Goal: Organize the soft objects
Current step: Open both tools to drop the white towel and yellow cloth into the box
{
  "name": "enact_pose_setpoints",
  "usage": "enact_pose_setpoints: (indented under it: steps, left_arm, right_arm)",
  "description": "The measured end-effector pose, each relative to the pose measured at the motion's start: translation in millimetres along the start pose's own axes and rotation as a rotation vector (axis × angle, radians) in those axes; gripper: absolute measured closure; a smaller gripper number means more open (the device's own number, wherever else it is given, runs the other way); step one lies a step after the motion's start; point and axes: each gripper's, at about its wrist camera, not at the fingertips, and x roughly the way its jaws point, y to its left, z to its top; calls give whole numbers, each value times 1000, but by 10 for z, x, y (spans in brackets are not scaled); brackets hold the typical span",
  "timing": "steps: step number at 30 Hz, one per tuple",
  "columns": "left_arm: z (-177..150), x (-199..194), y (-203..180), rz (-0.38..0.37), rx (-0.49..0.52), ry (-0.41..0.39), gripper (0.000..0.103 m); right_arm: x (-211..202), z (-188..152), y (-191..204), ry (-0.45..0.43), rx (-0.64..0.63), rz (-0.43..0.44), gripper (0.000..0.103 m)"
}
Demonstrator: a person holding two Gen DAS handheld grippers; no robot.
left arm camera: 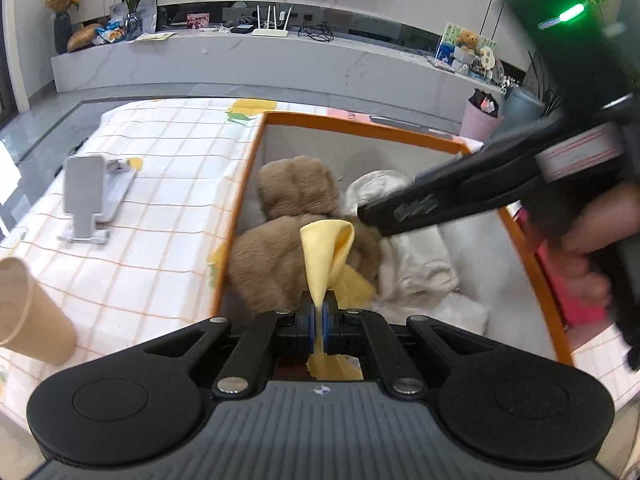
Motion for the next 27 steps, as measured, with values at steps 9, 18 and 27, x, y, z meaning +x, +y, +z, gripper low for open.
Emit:
enact_pose_setpoints:
  steps: [9, 18, 27]
  left_arm:
    - [-7, -6, 170, -29, -73, 4, 99]
    - [-31, -8, 111, -13, -42, -6, 99]
    - [-20, -113, 139, -120, -50, -64, 99]
  right_arm:
    - [131, 125, 611, -45, -182, 104, 65]
    - [382, 135, 180, 17, -40, 93, 86]
    - [-193, -139, -52, -127, 121, 185, 46]
